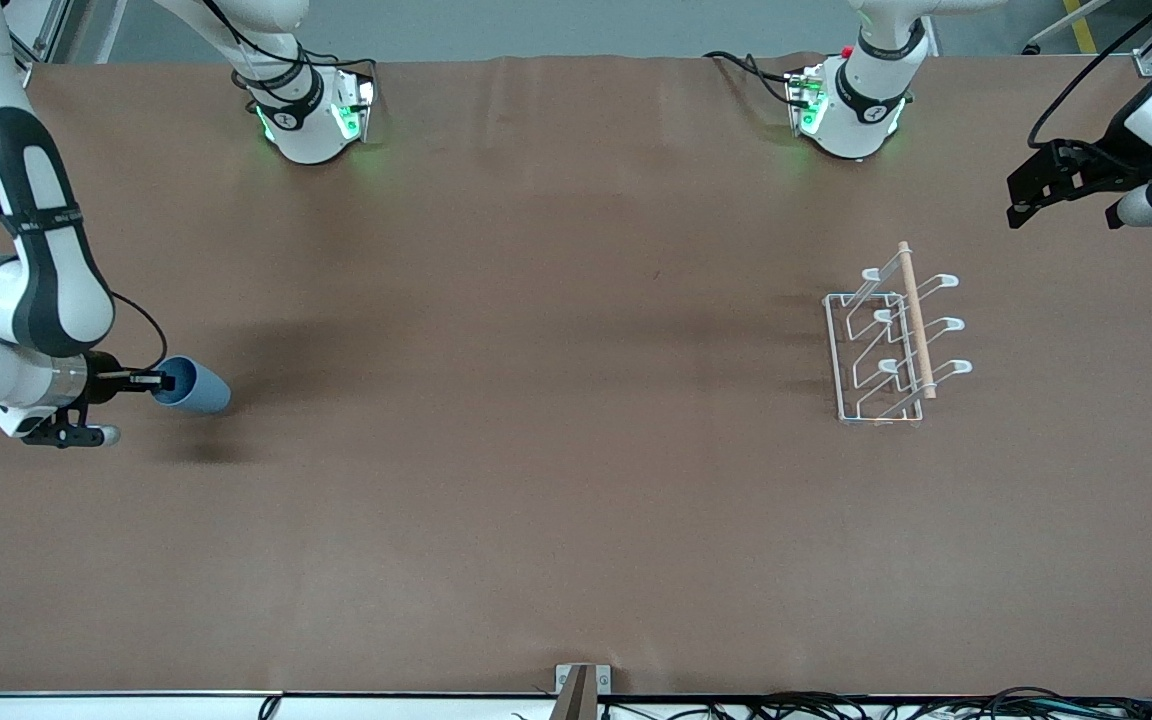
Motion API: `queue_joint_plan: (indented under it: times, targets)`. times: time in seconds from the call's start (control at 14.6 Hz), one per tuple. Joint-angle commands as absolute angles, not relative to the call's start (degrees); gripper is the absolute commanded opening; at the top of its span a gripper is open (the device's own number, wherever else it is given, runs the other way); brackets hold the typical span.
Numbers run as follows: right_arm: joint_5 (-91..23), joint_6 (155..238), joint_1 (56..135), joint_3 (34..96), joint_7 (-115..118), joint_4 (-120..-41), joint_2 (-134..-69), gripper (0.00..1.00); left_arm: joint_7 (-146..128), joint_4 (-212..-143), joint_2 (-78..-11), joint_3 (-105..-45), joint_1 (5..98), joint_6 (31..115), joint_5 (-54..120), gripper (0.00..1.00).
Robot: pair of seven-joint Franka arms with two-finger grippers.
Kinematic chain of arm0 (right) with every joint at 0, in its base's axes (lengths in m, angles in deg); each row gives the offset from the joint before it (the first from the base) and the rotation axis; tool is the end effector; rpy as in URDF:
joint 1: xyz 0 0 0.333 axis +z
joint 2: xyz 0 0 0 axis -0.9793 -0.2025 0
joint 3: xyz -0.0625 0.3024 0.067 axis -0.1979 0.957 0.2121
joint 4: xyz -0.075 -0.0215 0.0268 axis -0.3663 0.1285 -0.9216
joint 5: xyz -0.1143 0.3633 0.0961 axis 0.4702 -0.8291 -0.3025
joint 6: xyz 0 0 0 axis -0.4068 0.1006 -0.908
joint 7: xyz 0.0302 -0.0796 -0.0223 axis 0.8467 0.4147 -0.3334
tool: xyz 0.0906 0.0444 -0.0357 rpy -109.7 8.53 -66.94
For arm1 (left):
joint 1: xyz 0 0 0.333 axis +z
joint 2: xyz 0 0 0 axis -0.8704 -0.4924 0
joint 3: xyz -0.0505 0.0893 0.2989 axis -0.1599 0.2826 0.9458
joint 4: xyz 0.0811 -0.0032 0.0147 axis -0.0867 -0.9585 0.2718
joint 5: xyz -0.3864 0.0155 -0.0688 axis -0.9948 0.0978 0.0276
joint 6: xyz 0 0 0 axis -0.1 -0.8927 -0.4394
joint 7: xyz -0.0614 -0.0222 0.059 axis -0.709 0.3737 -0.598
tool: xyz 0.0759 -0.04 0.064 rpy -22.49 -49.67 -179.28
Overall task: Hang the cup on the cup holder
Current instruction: 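Grasp the blue cup rim with the right gripper and tip it sideways, then carry the cup toward the middle while the left gripper reaches it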
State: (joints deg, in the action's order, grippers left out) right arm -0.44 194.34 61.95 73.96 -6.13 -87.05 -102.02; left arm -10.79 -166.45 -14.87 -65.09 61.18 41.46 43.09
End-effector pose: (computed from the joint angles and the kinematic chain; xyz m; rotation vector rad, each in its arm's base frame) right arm 0.5940 -0.1349 0.2806 -2.9808 0.0557 0.3861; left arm 0.5186 -0.0699 0.6650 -3.1093 0.0817 -0.0120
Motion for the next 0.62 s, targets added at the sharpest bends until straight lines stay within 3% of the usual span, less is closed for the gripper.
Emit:
queue_joint_plan:
  times: [0.0,0.55]
  targets:
    - [-6.8,186.9,62.1,75.9,-6.8,-86.3,-97.7,0.01,-11.7,-165.3,-15.3,-65.2,61.5,41.0,43.3,1.00]
    - [-47.8,178.0,65.2,77.7,-15.3,-88.0,-98.4,0.02,-11.7,-165.3,-15.8,-65.5,61.0,41.0,40.7,1.00]
